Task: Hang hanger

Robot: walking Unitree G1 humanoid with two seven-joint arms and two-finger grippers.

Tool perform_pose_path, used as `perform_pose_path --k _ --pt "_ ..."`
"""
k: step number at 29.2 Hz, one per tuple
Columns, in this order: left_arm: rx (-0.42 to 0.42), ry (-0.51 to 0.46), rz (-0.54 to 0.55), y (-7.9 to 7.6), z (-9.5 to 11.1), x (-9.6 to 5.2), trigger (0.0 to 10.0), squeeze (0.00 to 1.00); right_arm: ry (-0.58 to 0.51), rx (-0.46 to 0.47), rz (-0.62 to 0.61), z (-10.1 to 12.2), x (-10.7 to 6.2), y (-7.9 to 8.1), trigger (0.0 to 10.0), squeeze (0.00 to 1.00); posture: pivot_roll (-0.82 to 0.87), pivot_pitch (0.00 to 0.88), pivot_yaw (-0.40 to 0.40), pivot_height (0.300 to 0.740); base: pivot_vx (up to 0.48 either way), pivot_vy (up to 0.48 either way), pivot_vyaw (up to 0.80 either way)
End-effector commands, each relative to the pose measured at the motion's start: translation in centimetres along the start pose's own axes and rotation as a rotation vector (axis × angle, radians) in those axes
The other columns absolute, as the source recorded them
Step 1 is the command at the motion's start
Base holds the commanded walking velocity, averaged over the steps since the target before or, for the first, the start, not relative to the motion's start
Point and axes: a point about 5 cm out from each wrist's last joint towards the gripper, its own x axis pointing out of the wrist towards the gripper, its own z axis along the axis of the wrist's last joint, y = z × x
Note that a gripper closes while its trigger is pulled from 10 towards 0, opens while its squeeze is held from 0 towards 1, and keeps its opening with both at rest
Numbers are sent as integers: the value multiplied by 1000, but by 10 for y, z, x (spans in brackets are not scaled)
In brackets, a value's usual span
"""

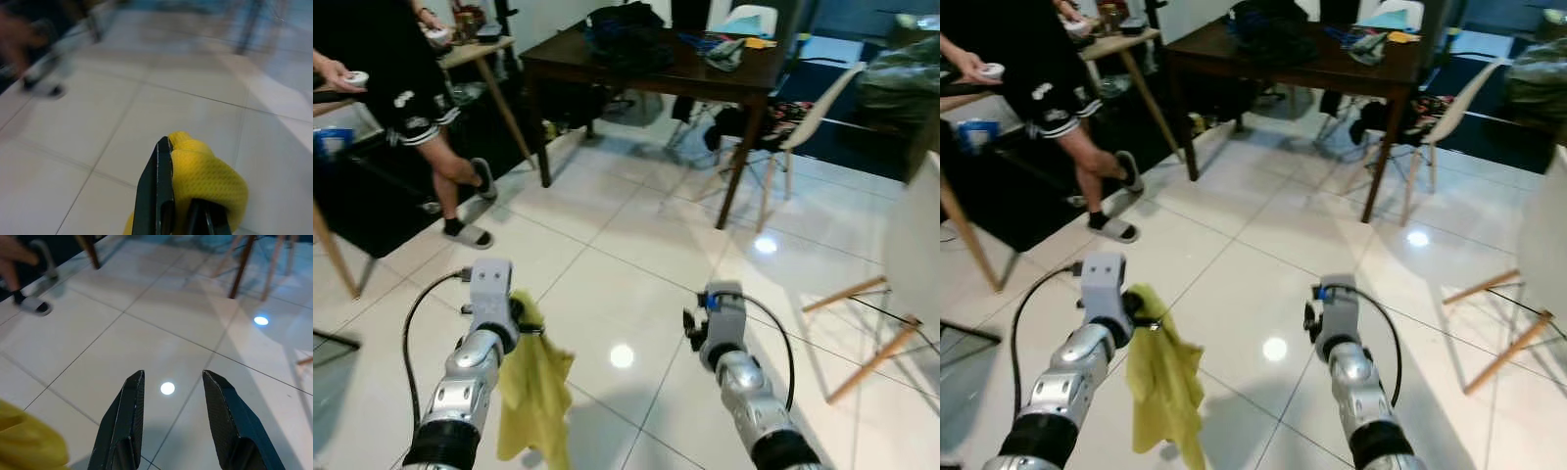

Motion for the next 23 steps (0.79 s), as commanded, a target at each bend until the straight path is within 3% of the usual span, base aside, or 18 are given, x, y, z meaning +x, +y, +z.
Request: perform_pose_path --k 1,4,5,9,14,15,18,19,20,21,23 --pt "64 0 -23 -1 -1 -3 10000 0 49 19 -1 -14 -3 0 10000 0 -9 71 10 740 0 0 -800" --pt "1 14 18 11 -7 -10 10000 0 55 14 0 -18 -4 3 10000 0 -18 49 18 740 0 0 -800" --pt "-103 52 90 27 -14 -12 10000 0 39 36 -12 -14 -3 6 10000 0 -54 59 48 740 0 0 -800" --pt "-198 70 183 33 -15 -2 10000 0 5 51 -33 -4 0 8 10000 0 -72 78 48 740 0 0 -800" --pt "-157 54 131 17 -5 5 10000 0 1 89 -15 2 4 8 10000 0 -44 82 27 740 0 0 -800" --pt "-32 21 56 12 0 -3 10000 0 18 32 36 -1 5 9 10000 0 -15 58 8 740 0 0 -800" --pt "25 -4 36 12 0 -9 10000 0 27 23 49 -4 5 8 10000 0 -22 52 9 740 0 0 -800" --pt "18 -4 43 15 -2 -10 10000 0 24 28 49 -4 4 8 10000 0 -22 52 9 740 0 0 -800" --pt "-75 -6 75 20 -4 -12 10000 0 -4 11 54 0 3 8 10000 0 -51 64 21 740 0 0 -800" --pt "-105 -3 85 21 -5 -12 10000 0 -13 4 56 1 3 7 10000 0 -51 64 21 740 0 0 -800" --pt "-123 -2 94 22 -5 -11 10000 0 -19 -1 58 2 2 7 10000 0 -54 73 15 740 0 0 -800"
